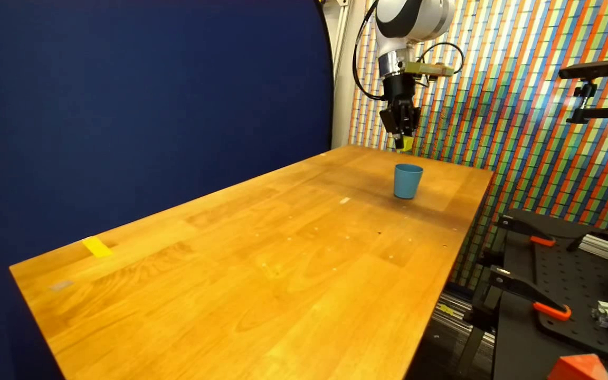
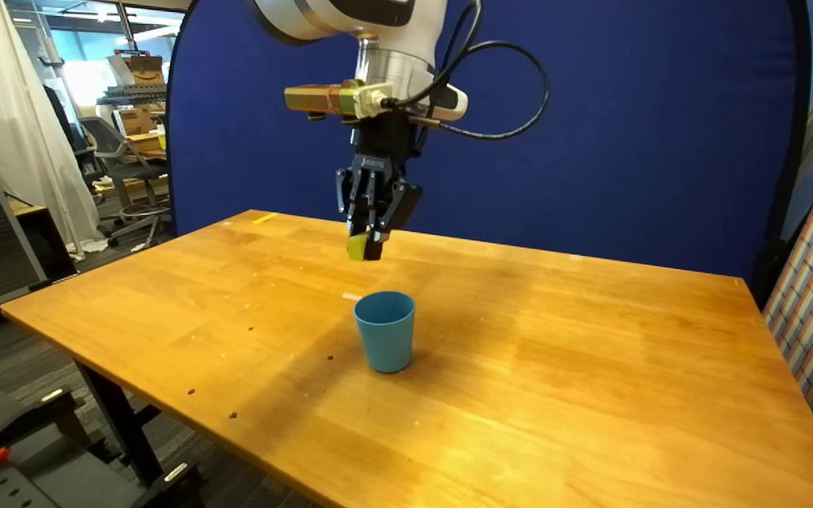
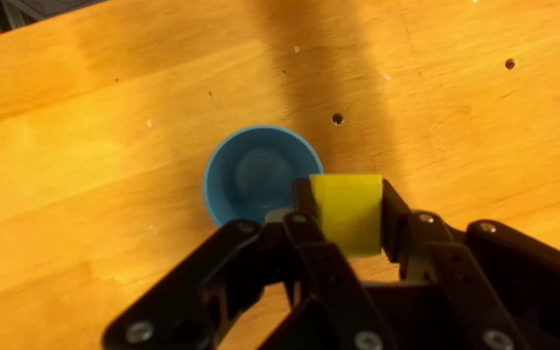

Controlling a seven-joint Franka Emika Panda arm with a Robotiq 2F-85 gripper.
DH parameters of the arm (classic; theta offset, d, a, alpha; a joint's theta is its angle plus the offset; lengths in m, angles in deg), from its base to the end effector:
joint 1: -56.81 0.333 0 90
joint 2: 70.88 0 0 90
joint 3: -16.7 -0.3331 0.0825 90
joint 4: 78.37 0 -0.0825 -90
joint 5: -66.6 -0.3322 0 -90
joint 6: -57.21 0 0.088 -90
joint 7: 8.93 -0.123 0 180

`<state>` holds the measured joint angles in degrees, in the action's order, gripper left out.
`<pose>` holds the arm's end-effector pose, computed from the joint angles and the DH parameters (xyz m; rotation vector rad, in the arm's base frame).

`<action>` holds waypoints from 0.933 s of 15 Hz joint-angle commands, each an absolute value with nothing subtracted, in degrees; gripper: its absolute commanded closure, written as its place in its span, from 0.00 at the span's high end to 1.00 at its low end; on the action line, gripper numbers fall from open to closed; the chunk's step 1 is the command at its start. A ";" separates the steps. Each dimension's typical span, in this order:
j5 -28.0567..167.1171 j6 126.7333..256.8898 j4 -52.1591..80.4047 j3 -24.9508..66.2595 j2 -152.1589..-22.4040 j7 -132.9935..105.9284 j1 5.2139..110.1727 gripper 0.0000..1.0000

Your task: Put the yellow block in the cup

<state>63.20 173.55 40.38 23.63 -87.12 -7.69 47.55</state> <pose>0.4912 -0.1365 0.3095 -3.0069 0.4493 0.4860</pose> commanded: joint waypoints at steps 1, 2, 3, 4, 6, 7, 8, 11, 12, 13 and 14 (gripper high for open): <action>59.57 174.11 41.87 24.19 -87.51 -11.57 47.06 0.13; 59.84 174.59 41.95 24.67 -88.18 -13.67 47.15 0.13; 59.85 174.75 41.99 24.96 -88.60 -14.95 47.13 0.13; 59.78 174.79 41.98 25.22 -88.97 -15.71 46.96 0.13; 59.68 174.76 41.61 25.71 -89.92 -17.02 46.72 0.13; 59.69 174.91 41.51 25.96 -90.31 -17.53 46.59 0.13; 59.52 175.03 41.36 26.22 -90.68 -18.12 46.43 0.13; 58.42 175.21 40.94 26.47 -91.55 -17.32 45.59 0.49; 58.11 175.15 40.76 26.47 -91.82 -17.24 45.40 0.60; 57.85 175.00 40.61 26.46 -91.98 -17.11 45.20 0.66; 57.59 175.00 40.49 26.50 -92.06 -17.27 45.06 0.73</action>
<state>59.50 174.76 41.83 26.28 -91.32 -17.40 45.67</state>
